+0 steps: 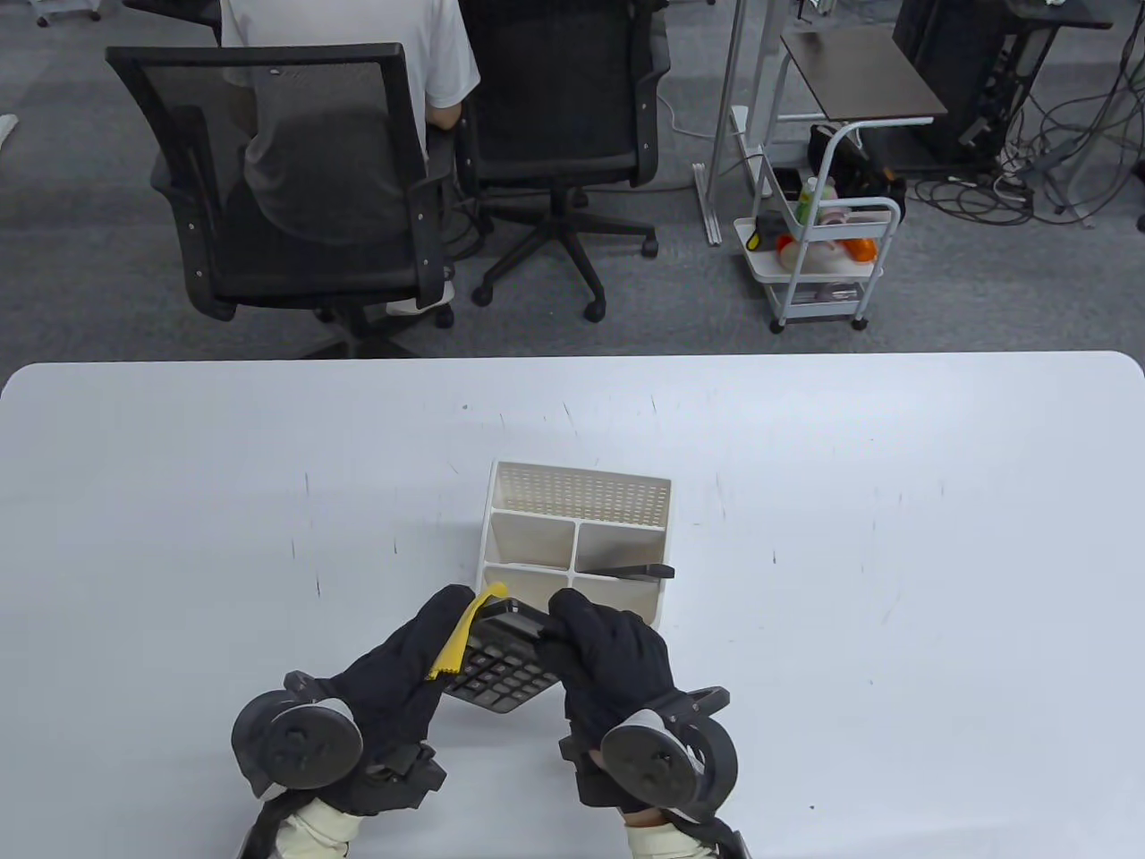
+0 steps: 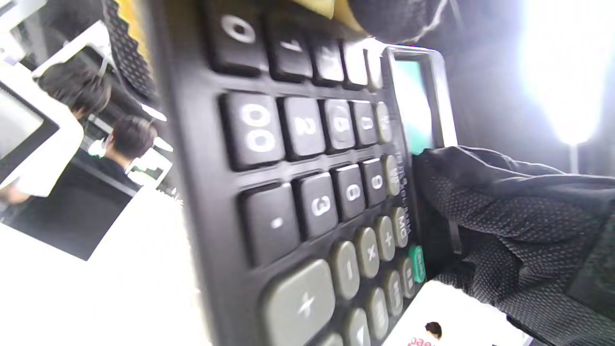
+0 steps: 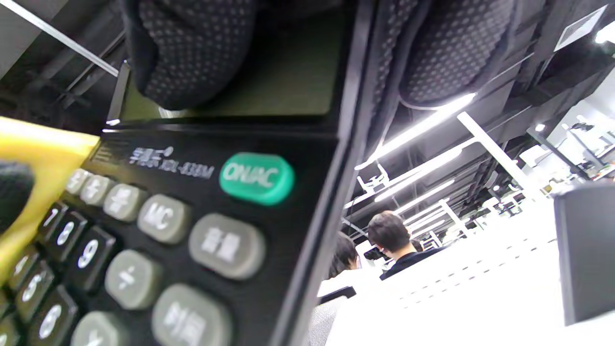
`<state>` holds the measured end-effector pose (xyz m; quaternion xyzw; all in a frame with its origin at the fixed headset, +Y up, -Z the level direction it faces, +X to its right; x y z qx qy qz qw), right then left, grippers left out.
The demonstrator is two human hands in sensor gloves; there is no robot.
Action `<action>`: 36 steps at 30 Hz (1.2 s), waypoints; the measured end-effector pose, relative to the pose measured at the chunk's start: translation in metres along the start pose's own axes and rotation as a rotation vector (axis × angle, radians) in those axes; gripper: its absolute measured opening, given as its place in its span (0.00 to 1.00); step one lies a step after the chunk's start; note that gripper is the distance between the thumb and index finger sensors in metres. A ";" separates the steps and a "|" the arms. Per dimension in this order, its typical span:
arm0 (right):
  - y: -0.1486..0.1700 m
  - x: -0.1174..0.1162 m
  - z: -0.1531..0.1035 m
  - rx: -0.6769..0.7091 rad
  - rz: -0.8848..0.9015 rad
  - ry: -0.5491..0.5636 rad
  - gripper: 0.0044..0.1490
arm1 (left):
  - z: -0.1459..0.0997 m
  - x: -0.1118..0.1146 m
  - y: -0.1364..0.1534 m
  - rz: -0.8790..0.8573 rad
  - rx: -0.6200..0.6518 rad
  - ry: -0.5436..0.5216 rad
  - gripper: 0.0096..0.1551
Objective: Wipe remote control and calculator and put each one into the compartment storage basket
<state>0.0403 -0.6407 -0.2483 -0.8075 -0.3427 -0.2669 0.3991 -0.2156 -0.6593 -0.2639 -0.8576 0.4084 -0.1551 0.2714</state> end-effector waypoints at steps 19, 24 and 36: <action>-0.018 -0.009 -0.006 0.146 -0.064 -0.063 0.30 | 0.004 0.003 0.012 -0.255 -0.021 0.071 0.33; -0.025 -0.012 -0.007 0.156 -0.067 -0.074 0.30 | 0.001 -0.002 0.011 -0.261 -0.012 0.052 0.33; -0.012 -0.005 0.009 0.074 -0.113 -0.017 0.30 | 0.001 -0.007 0.007 -0.170 0.007 0.032 0.32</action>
Point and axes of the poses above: the tracker on the back of each hand, its own y axis roughly to the little-finger side, its own z axis roughly from the wrist to the fingertips, x = y × z, the point moved 2 cm from there along z, roughly from the wrist to the fingertips, and after that the axes turned 14 degrees about y, right-handed, at the moved point
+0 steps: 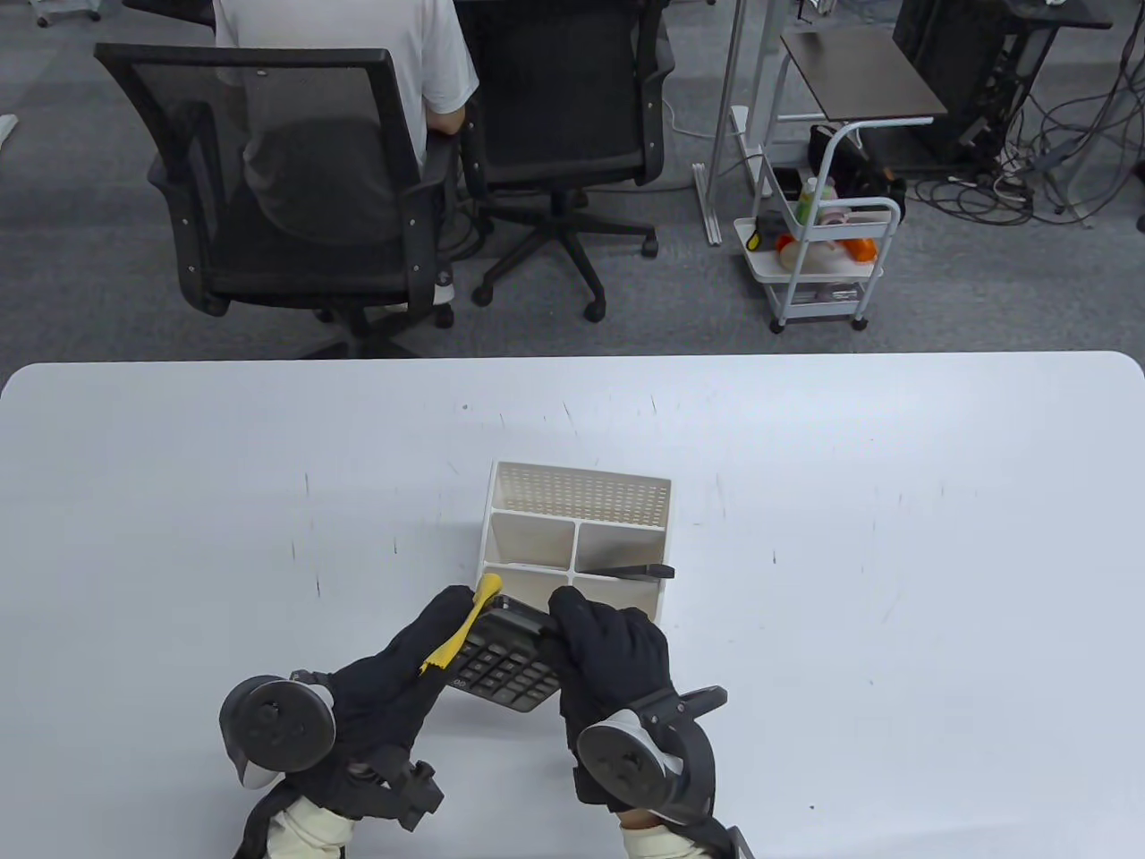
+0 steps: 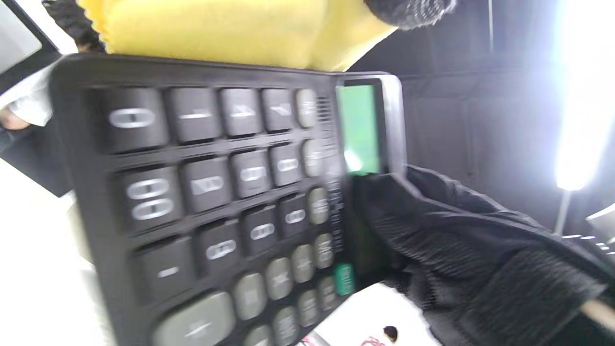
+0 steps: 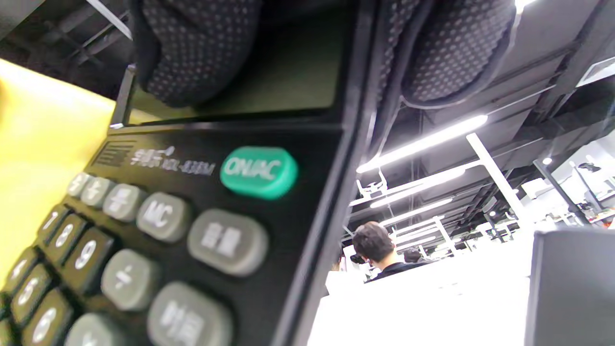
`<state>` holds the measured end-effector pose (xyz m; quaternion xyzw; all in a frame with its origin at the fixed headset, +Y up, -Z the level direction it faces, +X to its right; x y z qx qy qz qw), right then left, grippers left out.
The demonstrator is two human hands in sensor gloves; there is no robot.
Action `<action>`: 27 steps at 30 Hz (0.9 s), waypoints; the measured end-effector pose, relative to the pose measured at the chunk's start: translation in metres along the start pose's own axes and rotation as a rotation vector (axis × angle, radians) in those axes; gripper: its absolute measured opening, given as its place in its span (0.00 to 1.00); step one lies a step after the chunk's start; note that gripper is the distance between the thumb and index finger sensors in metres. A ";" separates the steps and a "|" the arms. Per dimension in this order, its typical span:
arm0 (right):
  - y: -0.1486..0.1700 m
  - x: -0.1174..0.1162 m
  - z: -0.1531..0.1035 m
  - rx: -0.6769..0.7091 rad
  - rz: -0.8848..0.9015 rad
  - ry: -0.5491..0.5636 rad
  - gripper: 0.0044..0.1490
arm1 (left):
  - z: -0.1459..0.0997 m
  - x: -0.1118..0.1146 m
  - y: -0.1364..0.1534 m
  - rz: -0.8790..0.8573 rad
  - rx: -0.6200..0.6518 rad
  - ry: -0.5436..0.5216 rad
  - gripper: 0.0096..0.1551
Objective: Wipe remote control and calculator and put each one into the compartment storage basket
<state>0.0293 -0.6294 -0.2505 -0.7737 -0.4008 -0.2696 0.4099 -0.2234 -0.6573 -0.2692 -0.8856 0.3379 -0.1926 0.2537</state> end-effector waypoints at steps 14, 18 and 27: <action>-0.022 0.026 0.066 0.095 -0.017 0.079 0.29 | -0.012 -0.017 0.042 -0.214 -0.205 -0.137 0.27; -0.024 0.021 0.087 0.184 -0.138 0.063 0.29 | -0.015 -0.019 0.043 -0.200 -0.226 -0.158 0.27; 0.004 -0.033 0.109 0.242 -0.348 -0.069 0.28 | -0.013 -0.016 0.045 -0.224 -0.230 -0.144 0.26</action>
Point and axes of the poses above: the tracker on the back of each hand, its own y axis roughly to the little-finger side, its own z axis roughly from the wrist to the fingertips, x = y × z, the point moved 2 cm from there along z, roughly from the wrist to the fingertips, and after that the axes turned 14 degrees about y, right-handed, at the moved point
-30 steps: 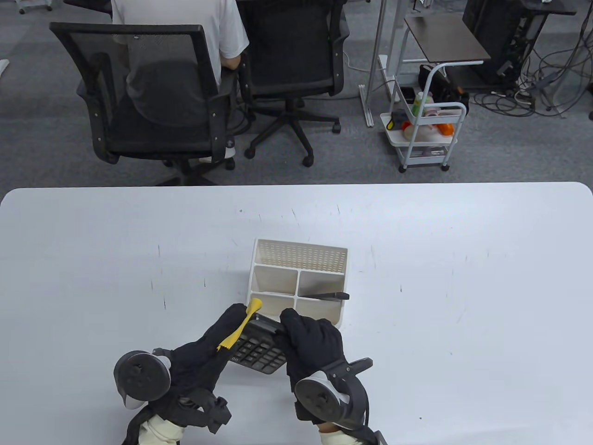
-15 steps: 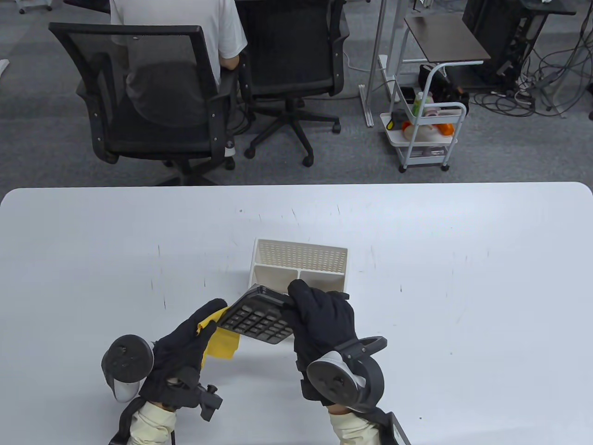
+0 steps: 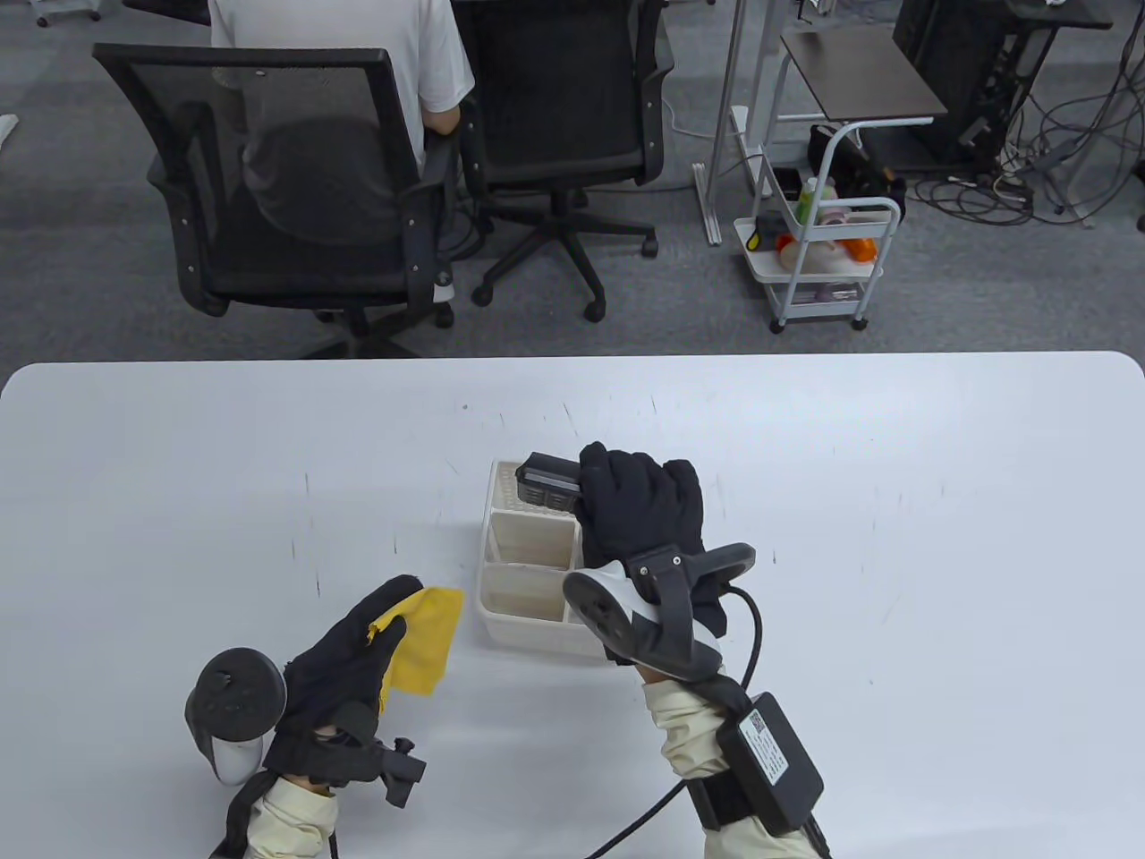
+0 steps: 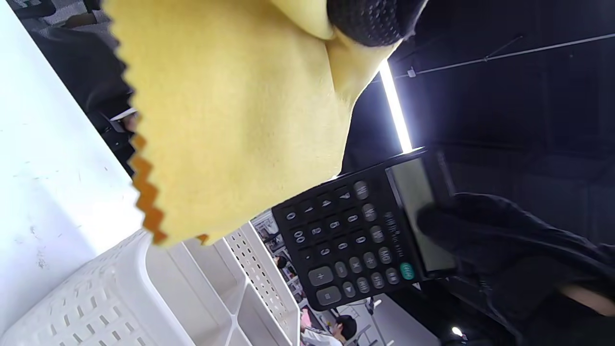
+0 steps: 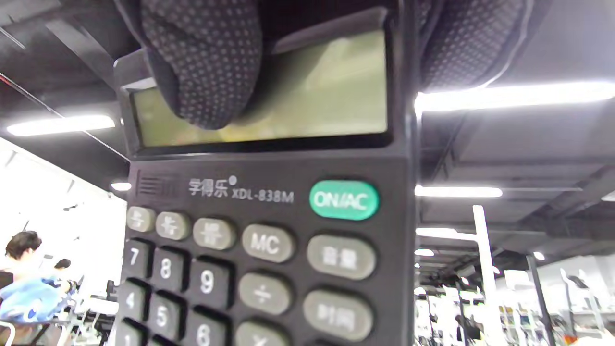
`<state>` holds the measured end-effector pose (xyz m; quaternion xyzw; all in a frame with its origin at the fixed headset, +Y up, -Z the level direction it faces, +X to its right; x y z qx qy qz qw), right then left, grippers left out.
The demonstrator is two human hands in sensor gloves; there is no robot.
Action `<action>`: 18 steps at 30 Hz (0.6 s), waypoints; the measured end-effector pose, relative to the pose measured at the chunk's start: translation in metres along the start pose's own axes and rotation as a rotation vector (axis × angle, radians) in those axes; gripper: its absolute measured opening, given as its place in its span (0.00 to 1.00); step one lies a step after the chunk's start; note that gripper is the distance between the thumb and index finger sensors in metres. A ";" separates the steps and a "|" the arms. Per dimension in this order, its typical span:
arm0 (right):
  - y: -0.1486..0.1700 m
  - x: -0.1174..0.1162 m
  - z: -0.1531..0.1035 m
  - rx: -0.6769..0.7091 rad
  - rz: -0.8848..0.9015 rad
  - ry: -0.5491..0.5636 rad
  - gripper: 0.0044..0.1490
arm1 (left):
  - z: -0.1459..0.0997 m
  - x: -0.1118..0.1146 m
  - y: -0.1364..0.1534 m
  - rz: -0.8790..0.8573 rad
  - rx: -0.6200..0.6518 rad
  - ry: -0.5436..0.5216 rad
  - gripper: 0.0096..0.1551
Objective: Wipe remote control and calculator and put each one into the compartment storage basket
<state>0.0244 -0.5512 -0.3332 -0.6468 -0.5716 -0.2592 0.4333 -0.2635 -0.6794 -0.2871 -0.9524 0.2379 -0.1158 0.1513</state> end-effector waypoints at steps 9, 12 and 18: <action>-0.003 -0.067 -0.001 -0.045 -0.058 -0.168 0.27 | 0.002 0.002 0.004 -0.005 -0.019 0.009 0.25; -0.007 -0.085 -0.005 -0.050 -0.094 -0.226 0.27 | 0.002 0.003 0.004 0.032 -0.035 0.006 0.24; -0.013 -0.111 -0.014 -0.052 -0.178 -0.338 0.27 | 0.003 0.003 0.002 0.087 -0.050 0.002 0.22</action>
Point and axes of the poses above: the tracker on the back of each hand, its own y axis roughly to the little-finger side, its own z axis roughly from the wrist to the fingertips, x = y × z, the point moved 2 cm from there along z, roughly from the wrist to the fingertips, and after that the axes turned 14 degrees about y, right-handed, at the moved point
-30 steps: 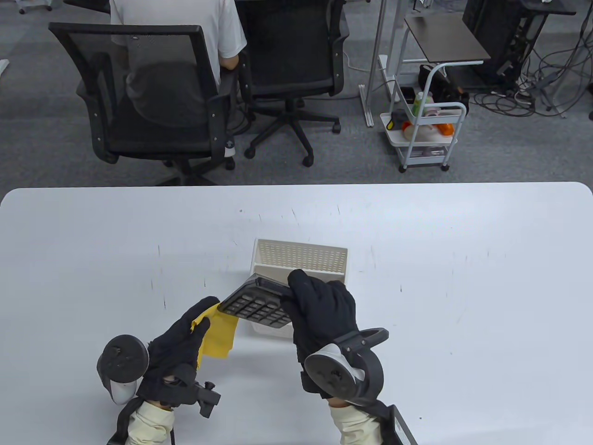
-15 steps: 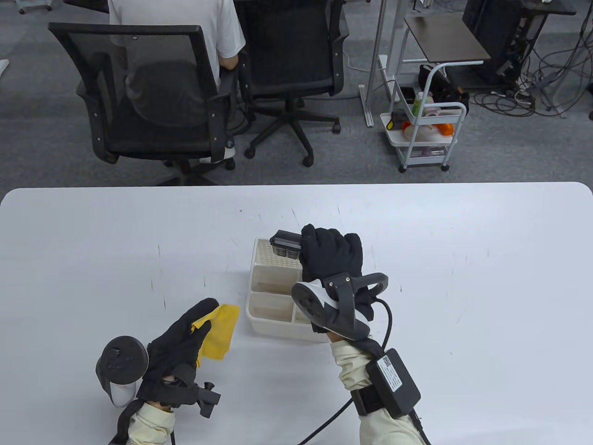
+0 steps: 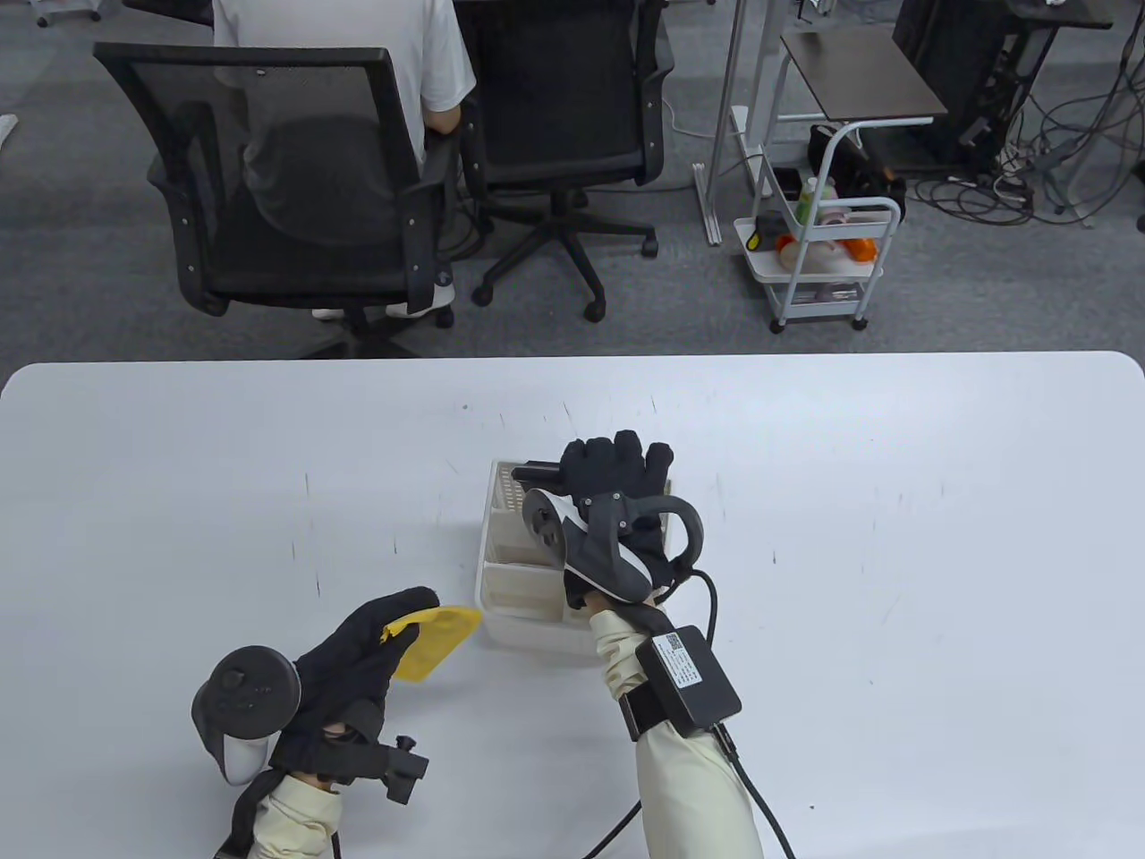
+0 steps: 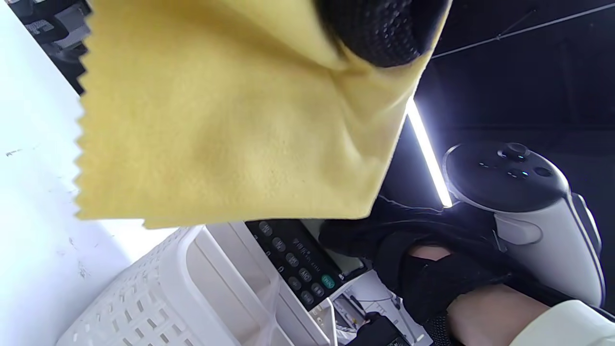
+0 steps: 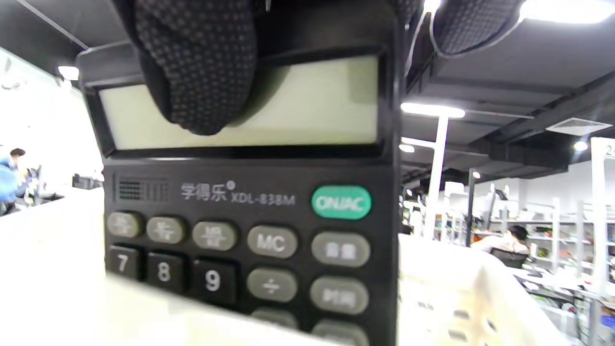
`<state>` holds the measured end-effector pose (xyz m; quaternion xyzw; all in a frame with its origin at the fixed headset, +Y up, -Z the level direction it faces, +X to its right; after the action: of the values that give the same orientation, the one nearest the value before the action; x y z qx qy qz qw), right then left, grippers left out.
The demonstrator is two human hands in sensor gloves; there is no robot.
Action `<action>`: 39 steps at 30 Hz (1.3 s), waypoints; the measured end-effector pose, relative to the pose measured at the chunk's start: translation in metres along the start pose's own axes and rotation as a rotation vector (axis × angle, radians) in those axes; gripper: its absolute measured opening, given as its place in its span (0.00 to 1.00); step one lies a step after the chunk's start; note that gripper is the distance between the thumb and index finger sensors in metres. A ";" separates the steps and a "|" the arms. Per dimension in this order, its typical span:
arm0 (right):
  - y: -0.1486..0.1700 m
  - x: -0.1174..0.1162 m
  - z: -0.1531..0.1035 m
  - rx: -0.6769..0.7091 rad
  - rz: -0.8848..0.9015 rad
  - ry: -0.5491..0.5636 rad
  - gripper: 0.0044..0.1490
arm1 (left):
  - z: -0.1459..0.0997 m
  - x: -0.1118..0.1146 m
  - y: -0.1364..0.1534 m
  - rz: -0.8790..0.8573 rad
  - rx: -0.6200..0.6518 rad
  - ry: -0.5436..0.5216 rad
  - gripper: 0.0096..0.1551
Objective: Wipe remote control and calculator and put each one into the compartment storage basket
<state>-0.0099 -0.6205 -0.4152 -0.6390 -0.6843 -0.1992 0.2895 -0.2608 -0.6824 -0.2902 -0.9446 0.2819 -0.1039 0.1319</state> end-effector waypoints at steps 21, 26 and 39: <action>0.015 0.003 -0.034 -0.002 0.113 -0.055 0.35 | 0.006 0.020 -0.003 0.075 0.007 0.091 0.22; 0.024 0.030 -0.066 0.031 0.162 -0.035 0.41 | 0.011 0.030 -0.004 0.041 0.025 0.143 0.22; 0.053 0.051 -0.167 0.030 0.286 -0.042 0.46 | 0.007 0.024 -0.009 0.036 0.047 0.138 0.22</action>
<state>0.0658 -0.6834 -0.2614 -0.7296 -0.5950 -0.1321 0.3102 -0.2347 -0.6872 -0.2915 -0.9267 0.3046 -0.1727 0.1361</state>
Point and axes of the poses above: the tracker on the back of each hand, its own y axis roughly to the little-finger side, its own z axis roughly from the wrist to the fingertips, x = y × z, the point moved 2 cm from there along z, roughly from the wrist to the fingertips, and after that the axes turned 14 degrees about y, right-handed, at the moved point
